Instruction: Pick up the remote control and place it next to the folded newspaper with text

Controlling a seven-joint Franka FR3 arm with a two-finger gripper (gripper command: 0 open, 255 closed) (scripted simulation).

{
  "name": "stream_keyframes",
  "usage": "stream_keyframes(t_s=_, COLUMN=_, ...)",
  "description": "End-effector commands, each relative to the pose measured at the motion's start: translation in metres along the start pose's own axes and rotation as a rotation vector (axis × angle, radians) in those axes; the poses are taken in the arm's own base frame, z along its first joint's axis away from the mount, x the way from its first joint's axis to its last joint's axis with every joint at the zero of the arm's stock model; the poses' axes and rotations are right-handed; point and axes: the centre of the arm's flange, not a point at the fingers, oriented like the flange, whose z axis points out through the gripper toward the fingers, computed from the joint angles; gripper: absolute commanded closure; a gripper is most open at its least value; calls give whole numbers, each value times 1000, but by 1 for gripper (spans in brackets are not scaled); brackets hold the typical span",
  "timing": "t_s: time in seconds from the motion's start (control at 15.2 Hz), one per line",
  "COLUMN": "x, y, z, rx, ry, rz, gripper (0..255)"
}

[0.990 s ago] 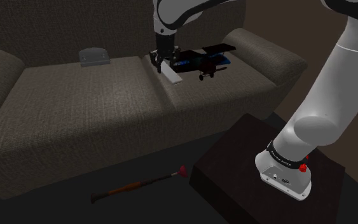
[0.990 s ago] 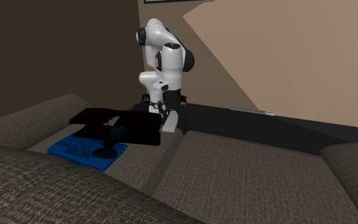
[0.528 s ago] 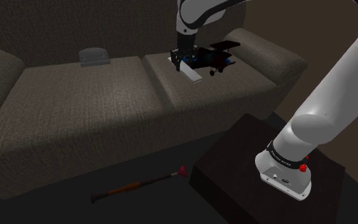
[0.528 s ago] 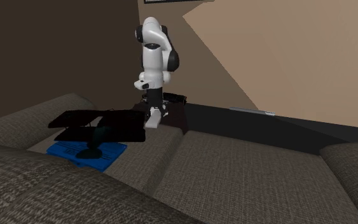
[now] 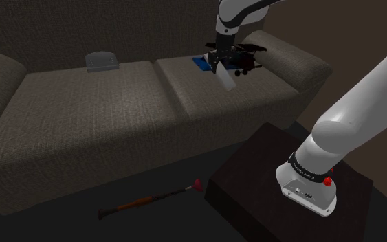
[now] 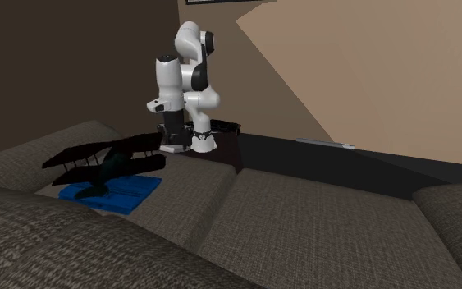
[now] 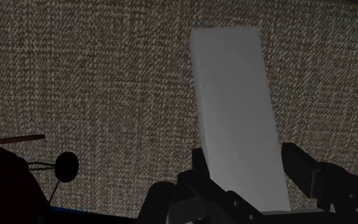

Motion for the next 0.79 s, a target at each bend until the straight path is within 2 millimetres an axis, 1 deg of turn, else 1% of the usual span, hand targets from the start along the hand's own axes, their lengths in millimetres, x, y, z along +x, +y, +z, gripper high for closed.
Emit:
stream_keyframes(t_s=0.0, x=-4, y=27, z=3, rx=0, ry=0, rz=1, gripper=255)
stream_keyframes(t_s=0.46, x=-20, y=118, z=4, rx=0, ry=0, rz=1, gripper=255)
stream_keyframes(t_s=0.53, x=-20, y=119, z=4, rx=0, ry=0, rz=1, gripper=255)
stream_keyframes(t_s=0.73, x=-21, y=119, z=20, rx=0, ry=0, rz=1, gripper=255)
